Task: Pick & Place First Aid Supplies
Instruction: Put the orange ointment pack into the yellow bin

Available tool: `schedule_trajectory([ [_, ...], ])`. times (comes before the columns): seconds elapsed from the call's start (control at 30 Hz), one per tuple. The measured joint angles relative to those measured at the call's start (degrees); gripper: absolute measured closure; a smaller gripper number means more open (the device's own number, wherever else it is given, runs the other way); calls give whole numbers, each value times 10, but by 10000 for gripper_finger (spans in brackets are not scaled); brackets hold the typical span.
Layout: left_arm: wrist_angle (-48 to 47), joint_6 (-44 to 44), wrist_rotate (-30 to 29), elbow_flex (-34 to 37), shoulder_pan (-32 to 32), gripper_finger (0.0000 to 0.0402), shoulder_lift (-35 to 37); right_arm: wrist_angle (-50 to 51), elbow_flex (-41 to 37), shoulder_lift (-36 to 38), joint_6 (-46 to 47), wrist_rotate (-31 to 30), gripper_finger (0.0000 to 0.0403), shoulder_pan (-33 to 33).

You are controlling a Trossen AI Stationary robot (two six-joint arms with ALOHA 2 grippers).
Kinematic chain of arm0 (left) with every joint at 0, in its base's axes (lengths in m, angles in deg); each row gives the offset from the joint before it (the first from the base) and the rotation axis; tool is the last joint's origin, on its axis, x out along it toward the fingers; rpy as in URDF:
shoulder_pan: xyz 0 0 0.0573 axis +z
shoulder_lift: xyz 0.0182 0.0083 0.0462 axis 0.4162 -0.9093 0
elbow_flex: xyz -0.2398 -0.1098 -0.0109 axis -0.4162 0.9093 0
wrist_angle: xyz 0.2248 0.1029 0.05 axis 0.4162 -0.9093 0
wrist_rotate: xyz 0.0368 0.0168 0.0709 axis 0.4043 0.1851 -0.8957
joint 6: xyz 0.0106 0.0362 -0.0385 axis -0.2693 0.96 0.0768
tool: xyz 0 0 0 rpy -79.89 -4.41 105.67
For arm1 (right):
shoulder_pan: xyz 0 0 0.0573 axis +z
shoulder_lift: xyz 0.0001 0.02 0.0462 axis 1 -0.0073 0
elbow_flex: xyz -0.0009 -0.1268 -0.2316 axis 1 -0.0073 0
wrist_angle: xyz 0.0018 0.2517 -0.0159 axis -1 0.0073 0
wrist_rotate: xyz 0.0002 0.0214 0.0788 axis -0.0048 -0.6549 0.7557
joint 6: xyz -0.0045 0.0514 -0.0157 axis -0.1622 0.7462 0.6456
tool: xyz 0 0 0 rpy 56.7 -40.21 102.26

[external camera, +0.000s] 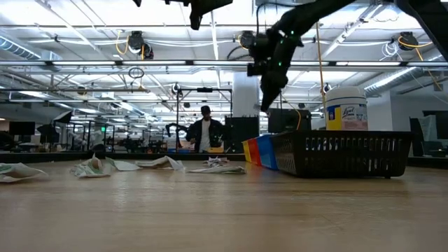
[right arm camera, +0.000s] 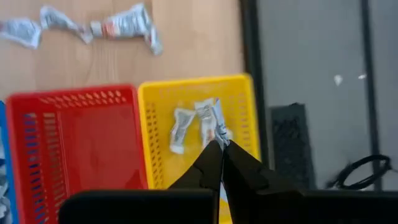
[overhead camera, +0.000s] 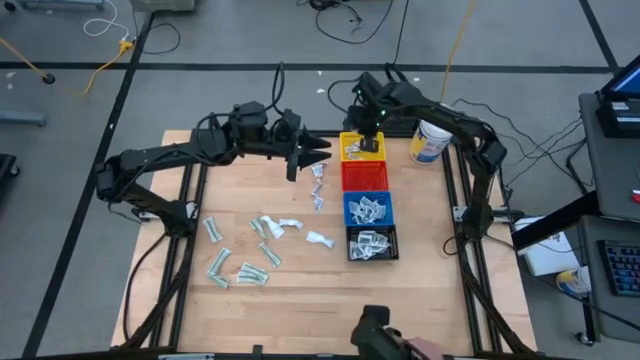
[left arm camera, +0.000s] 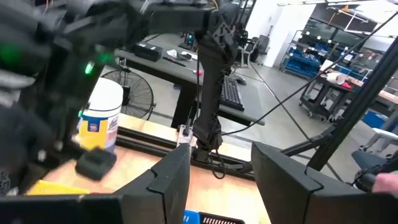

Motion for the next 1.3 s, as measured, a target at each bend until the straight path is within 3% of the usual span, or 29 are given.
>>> schedule_trajectory([
  [0.37,-5,1,-2,0,0,227,0,-164,-154,-12,-20,-37,392,4],
  [0.67,-5,-1,-2,0,0,227,0,-156,-162,-4,-43,-43,266,4],
  [0.8,-5,-1,-2,0,0,227,0,-156,-162,-3,-43,-17,230,4],
  [0.97,-5,-17,2,0,0,227,0,-151,-162,-3,-20,-14,216,4],
  [1.17,-5,-35,3,0,-1,227,0,-160,-162,1,77,-14,215,-7],
  [1.3,-16,-57,3,0,-2,227,0,-143,-162,3,119,-62,218,-8],
])
